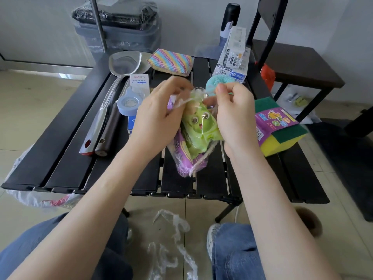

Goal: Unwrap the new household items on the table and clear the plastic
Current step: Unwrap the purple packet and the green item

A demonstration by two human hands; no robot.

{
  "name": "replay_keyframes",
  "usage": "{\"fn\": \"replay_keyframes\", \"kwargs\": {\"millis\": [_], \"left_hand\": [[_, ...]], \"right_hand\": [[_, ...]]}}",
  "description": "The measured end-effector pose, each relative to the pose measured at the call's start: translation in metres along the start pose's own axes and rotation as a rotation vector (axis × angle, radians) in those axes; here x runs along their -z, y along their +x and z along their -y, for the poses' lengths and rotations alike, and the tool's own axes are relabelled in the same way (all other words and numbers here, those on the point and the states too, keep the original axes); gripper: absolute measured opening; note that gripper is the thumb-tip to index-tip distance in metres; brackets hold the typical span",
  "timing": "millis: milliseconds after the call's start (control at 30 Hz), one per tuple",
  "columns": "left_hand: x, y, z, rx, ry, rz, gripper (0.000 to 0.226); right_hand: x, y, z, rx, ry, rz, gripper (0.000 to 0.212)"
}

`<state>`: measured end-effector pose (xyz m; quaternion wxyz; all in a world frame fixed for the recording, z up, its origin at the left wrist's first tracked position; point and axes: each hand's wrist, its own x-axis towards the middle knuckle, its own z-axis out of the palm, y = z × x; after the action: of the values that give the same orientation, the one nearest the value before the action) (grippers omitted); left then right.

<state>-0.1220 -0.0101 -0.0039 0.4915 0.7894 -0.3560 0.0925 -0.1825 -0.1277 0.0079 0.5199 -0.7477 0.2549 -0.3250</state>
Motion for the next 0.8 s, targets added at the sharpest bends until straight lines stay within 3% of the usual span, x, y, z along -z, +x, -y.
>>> {"fn": "replay_keyframes", "kwargs": {"millis": [133, 233, 433, 500, 633, 700, 800], "left_hand": [[0.006, 0.002, 0.0, -0.254, 0.003, 0.062, 0.026], [0.0, -0.002, -0.001, -0.281, -0.001, -0.036, 0.021], [0.001, 0.004, -0.007, 0.078, -0.426, -0.163, 0.03], [-0.001, 0.003, -0.007, 0.217, -0.474, -0.201, 0.03], [0.002, 0.005, -0.009, 0.328, -0.522, -0.271, 0.026], [0.005, 0.007, -0.01, 0.419, -0.557, -0.258, 0.033], [0.007, 0.008, -0.013, 0.496, -0.671, -0.209, 0.042]], "right_hand": [[0.001, 0.005, -0.005, 0.054, -0.008, -0.094, 0.017], [0.002, 0.002, -0.003, 0.164, -0.118, -0.15, 0.014], [0.012, 0.008, -0.009, 0.131, -0.149, -0.144, 0.013], [0.01, 0.008, -0.008, 0.079, -0.089, -0.109, 0.014], [0.005, 0.009, -0.008, -0.127, 0.143, -0.047, 0.018], [0.003, 0.007, -0.004, -0.194, 0.229, 0.07, 0.022], [0.004, 0.002, 0.002, -0.183, 0.187, 0.302, 0.046]]}}
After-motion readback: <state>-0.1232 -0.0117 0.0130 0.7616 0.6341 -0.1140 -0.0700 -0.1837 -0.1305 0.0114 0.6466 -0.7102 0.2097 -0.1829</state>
